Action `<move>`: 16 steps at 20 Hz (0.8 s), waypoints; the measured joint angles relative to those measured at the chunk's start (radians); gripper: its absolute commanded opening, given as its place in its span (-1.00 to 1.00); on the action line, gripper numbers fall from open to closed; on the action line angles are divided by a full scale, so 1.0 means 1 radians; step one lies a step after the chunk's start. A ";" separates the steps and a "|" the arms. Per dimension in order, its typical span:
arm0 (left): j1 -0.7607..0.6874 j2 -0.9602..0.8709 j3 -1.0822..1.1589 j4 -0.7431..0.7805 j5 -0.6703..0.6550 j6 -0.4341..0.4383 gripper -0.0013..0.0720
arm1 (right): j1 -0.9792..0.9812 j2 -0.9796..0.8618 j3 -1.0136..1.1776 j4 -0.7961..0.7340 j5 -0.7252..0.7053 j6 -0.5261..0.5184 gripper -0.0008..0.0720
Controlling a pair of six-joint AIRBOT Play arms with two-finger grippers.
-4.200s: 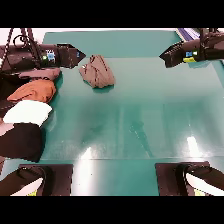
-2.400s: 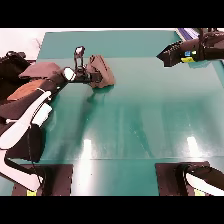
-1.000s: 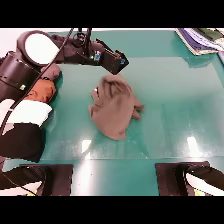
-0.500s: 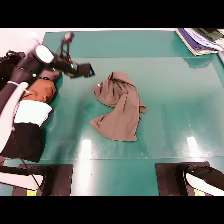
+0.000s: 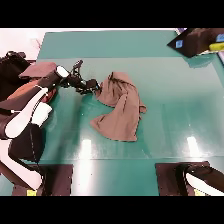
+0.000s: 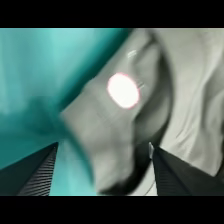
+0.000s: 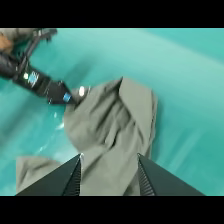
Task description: Fold the shirts.
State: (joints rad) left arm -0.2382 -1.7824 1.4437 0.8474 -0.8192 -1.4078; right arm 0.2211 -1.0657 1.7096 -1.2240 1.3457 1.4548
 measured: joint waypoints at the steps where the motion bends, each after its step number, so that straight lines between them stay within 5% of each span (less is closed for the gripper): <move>1: -0.007 -0.003 -0.001 -0.011 0.023 0.010 0.63 | -0.011 0.007 -0.039 0.000 -0.004 0.005 0.14; 3: -0.018 -0.008 -0.001 -0.031 0.063 0.023 -0.65 | -0.044 0.023 -0.116 0.001 -0.002 0.019 0.14; 4: -0.021 -0.009 0.002 -0.039 0.080 0.027 -0.88 | -0.066 0.030 -0.156 0.001 0.010 0.023 0.14; 7: -0.008 -0.010 0.039 -0.046 0.091 0.038 -0.89 | -0.145 0.047 -0.311 0.001 0.058 0.032 0.18; 8: 0.002 -0.009 0.062 -0.045 0.078 0.041 -0.89 | -0.167 0.050 -0.375 0.000 0.070 0.035 0.58; 9: 0.011 -0.008 0.090 -0.039 0.056 0.045 -0.89 | -0.186 0.051 -0.453 0.001 0.080 0.036 0.75; 16: 0.045 -0.008 0.233 0.024 -0.080 0.060 -0.89 | -0.129 -0.092 -0.963 0.333 -0.127 -0.047 0.65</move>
State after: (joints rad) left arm -0.1932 -1.7901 1.6764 0.8719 -0.8989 -1.3476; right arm 0.0925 -1.1576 0.7464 -0.8909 1.2186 1.4078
